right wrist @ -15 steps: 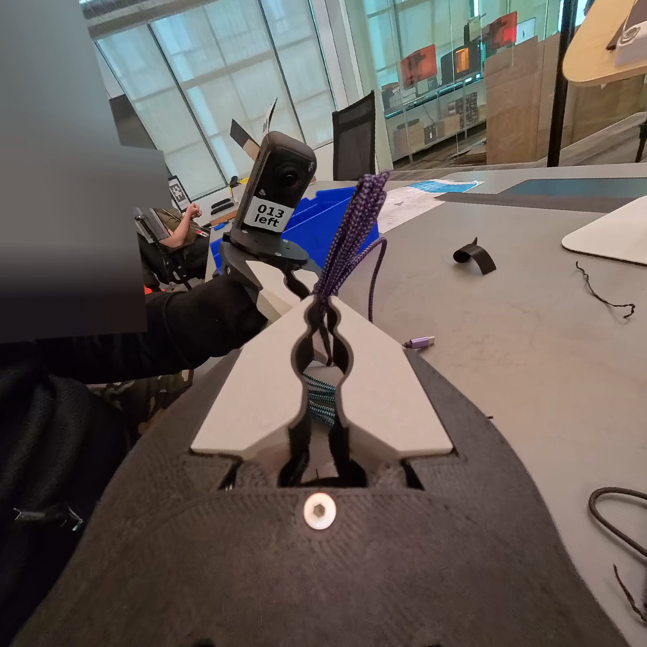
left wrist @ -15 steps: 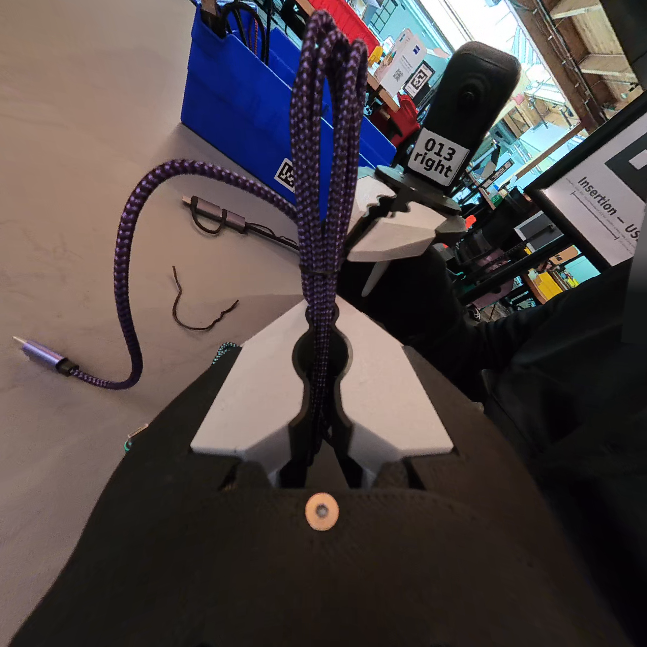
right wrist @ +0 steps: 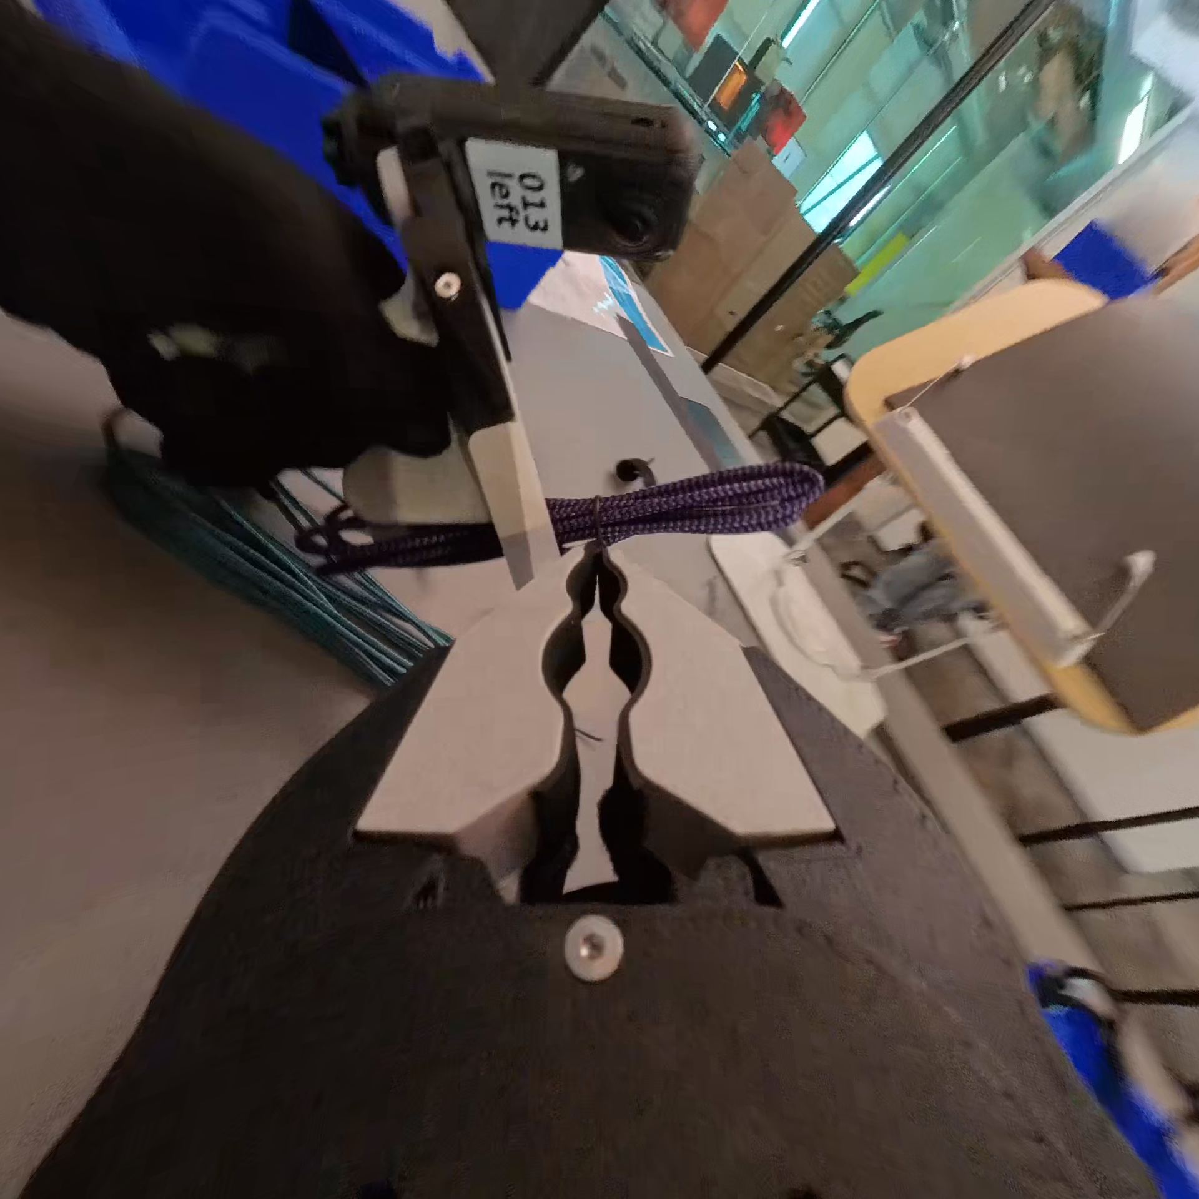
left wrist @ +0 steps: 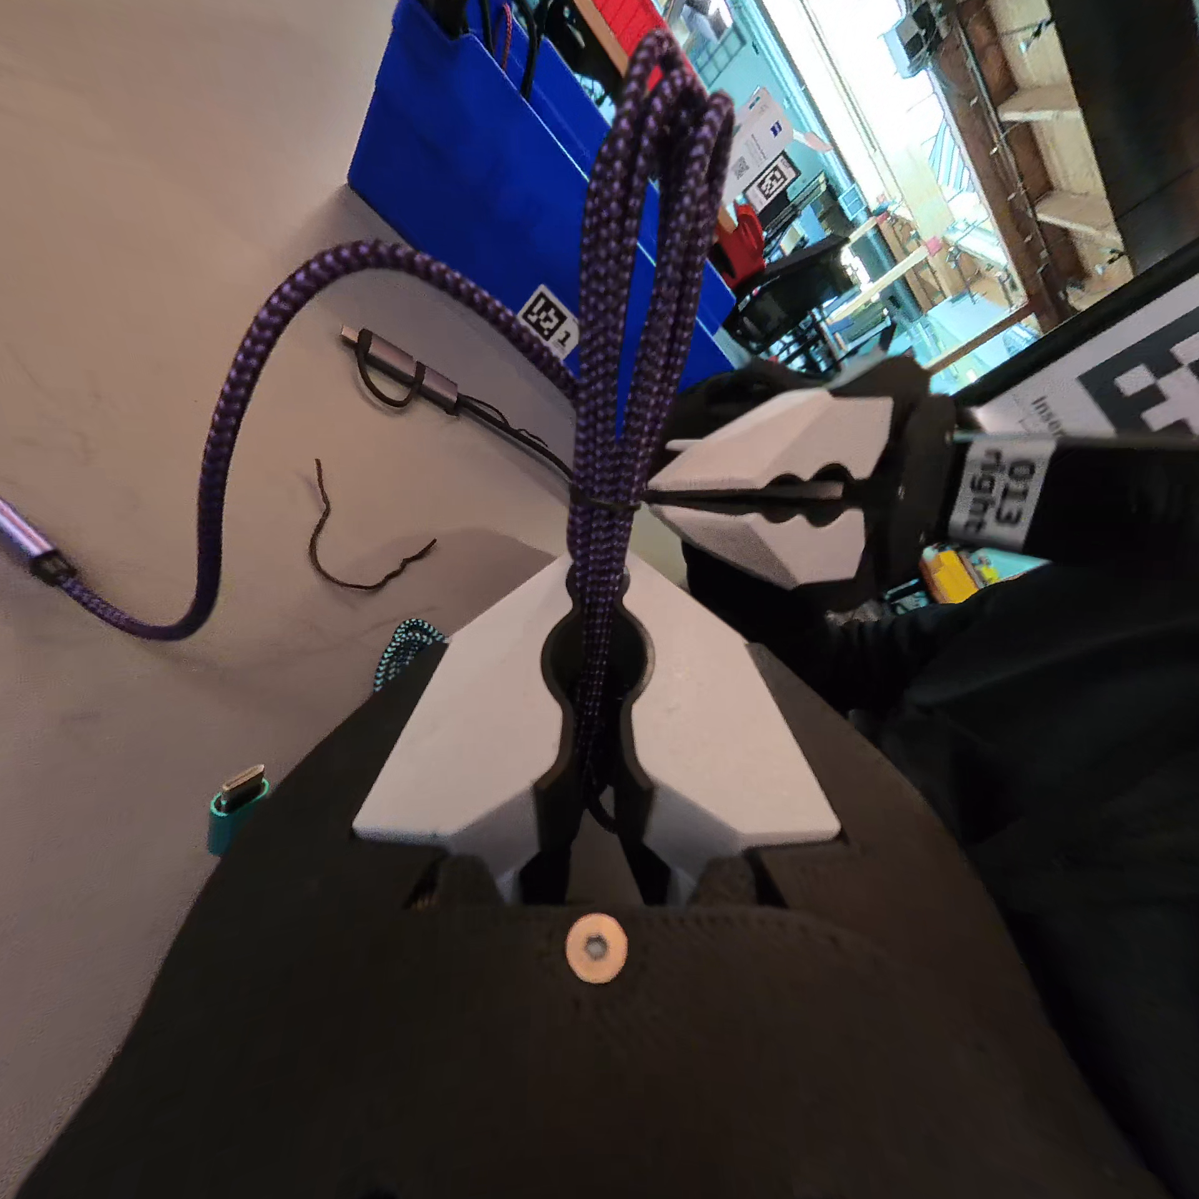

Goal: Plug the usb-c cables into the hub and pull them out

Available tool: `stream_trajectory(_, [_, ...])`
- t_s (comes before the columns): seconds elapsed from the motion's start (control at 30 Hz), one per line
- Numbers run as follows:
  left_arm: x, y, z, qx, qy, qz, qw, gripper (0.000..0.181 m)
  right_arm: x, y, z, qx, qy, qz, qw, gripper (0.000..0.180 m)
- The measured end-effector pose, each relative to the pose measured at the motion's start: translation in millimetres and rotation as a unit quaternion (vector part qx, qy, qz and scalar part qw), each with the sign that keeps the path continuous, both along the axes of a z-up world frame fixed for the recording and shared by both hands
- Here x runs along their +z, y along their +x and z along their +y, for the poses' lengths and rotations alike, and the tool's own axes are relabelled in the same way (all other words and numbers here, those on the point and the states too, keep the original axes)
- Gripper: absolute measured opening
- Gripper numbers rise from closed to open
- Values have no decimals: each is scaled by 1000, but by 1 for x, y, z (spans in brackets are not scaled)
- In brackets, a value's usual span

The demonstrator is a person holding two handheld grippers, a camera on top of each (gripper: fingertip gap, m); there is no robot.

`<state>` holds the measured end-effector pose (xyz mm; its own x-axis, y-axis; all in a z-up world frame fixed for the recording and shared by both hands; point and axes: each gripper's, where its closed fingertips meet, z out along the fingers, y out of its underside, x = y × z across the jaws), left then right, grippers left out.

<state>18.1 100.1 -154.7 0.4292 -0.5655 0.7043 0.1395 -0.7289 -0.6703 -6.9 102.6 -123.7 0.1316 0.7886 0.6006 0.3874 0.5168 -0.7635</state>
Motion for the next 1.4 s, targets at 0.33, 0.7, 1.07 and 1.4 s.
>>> stream_trajectory(0.33, [15, -8, 5, 16, 59, 31, 998, 0, 6, 12, 8, 4, -89, 64, 994, 0])
stream_trajectory(0.7, [14, 0, 6, 0, 67, 33, 997, 0, 11, 8, 5, 80, -295, 131, 943, 5])
stream_trajectory(1.07, [11, 4, 5, -7, 67, 41, 997, 0, 12, 9, 6, 79, -295, 133, 943, 0])
stream_trajectory(1.4, [5, 3, 6, -7, 68, 60, 996, 0, 10, 9, 7, 71, -282, 126, 948, 1])
